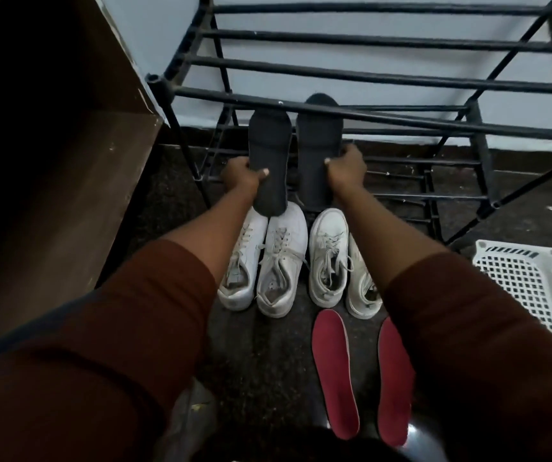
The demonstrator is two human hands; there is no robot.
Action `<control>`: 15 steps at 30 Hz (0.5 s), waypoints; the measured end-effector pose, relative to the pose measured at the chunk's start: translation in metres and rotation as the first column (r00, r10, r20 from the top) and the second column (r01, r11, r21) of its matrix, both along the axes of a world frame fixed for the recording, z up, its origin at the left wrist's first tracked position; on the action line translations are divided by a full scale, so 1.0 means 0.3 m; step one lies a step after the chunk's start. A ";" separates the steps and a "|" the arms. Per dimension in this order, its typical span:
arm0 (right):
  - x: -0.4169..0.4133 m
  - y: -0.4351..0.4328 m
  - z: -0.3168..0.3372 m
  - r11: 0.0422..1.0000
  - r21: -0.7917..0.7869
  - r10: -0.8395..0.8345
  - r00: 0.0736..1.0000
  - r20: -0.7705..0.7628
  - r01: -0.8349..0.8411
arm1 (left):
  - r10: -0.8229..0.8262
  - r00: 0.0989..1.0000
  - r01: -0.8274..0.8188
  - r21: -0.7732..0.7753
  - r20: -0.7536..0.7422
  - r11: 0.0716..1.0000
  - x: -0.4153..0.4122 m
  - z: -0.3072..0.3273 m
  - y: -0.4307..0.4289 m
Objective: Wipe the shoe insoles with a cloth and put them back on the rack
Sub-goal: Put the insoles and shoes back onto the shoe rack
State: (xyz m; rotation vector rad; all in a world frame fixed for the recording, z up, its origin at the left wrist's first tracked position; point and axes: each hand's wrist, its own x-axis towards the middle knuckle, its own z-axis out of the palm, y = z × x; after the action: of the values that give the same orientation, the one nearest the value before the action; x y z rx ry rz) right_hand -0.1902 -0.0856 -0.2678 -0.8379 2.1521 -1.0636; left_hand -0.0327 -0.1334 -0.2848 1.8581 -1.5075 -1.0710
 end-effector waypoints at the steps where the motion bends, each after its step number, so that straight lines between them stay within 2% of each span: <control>1: 0.002 -0.035 -0.014 1.000 0.012 0.013 1.000 0.011 -0.013 | 0.003 1.000 -0.003 -0.004 0.010 1.000 -0.006 -0.010 -0.026; 5: 0.010 -0.114 -0.057 0.996 0.075 0.045 0.997 -0.056 -0.040 | 0.034 0.999 -0.034 -0.016 0.007 0.999 -0.014 -0.050 -0.103; 10: -0.001 -0.146 -0.084 0.988 0.144 0.093 0.973 -0.210 -0.063 | 0.043 0.994 -0.038 -0.047 0.104 0.998 -0.008 -0.072 -0.166; 15: 0.014 -0.132 -0.064 0.970 0.222 0.145 0.965 -0.220 -0.095 | -0.021 0.980 0.032 -0.050 0.200 0.998 -0.007 -0.077 -0.169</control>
State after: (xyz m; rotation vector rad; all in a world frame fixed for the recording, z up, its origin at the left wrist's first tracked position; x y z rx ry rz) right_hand -0.1860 -0.1253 -0.2871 -1.0219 2.3240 -0.6894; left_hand -0.0348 -0.1841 -0.3079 1.9610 -1.6598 -0.8682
